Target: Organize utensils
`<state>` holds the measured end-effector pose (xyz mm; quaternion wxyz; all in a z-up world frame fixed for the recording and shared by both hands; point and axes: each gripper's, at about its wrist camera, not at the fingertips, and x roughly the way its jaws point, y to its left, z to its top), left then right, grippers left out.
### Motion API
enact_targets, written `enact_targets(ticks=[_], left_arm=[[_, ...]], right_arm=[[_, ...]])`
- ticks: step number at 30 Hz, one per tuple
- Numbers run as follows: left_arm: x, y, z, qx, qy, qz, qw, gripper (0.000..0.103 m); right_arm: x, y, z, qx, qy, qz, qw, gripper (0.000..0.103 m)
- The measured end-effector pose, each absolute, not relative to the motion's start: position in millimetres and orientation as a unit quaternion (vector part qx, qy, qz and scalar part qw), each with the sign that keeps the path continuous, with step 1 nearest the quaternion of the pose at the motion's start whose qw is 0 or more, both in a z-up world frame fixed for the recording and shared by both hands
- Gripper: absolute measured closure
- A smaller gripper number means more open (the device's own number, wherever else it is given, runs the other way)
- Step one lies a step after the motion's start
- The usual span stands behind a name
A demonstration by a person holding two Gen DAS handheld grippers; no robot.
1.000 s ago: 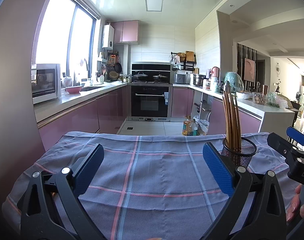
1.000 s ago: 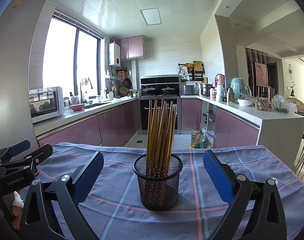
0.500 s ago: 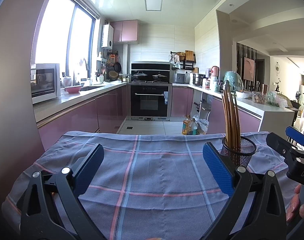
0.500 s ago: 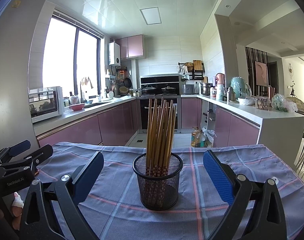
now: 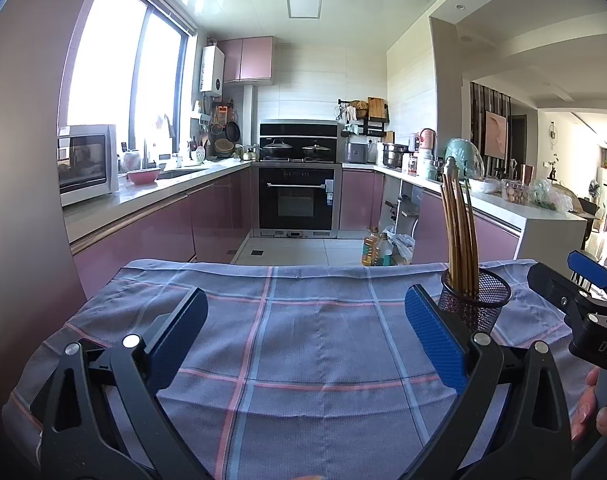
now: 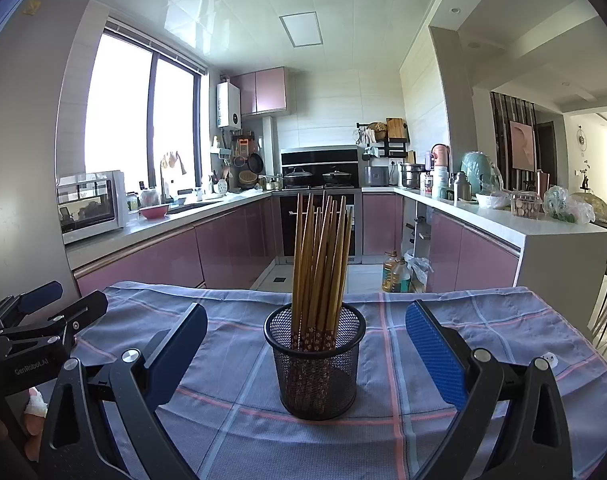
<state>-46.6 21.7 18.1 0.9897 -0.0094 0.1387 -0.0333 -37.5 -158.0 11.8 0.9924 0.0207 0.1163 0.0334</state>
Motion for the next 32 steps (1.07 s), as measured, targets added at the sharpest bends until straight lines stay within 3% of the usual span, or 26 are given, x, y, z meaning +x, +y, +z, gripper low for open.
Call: enact_targets(ticks=[23, 32], left_arm=[[-36, 19, 19, 0.002, 0.149, -0.037, 0.988, 0.006], [-22, 24, 12, -0.012, 0.192, -0.044, 0.98, 0.006]], right_arm=[[-33, -159, 9, 0.022, 0.122, 0.039, 0.992, 0.007], [-30, -169, 5, 0.018, 0.144, 0.046, 0.988, 0.007]])
